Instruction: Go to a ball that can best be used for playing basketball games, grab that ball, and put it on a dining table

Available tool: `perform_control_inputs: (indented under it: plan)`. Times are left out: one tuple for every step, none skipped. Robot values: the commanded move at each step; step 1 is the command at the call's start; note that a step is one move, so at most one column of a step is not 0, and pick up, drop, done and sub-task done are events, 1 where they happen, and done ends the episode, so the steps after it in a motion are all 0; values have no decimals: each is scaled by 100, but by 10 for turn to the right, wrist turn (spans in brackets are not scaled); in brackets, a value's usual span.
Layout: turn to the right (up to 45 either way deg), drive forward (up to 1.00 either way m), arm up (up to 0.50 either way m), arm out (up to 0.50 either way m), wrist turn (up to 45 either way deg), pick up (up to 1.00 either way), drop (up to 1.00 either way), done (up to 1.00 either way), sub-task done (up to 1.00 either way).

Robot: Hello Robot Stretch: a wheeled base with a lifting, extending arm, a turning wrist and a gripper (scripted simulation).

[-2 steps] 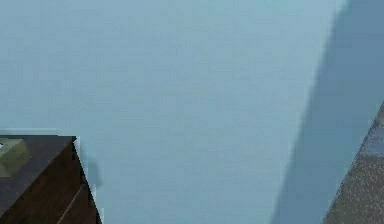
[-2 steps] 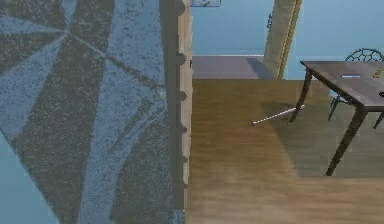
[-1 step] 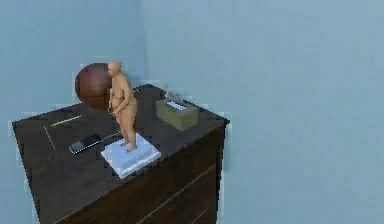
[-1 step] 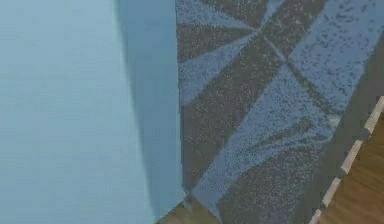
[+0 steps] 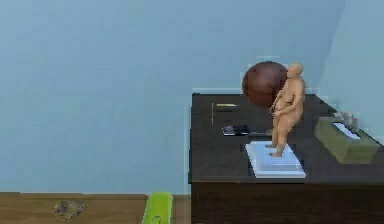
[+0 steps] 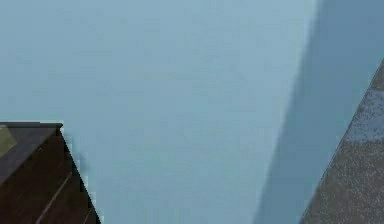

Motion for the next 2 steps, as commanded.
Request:
perform_control_inputs:
  plan:
    - [-450,0,0,0,0,0,0,0,0]
    - [-210,0,0,0,0,0,0,0,0]
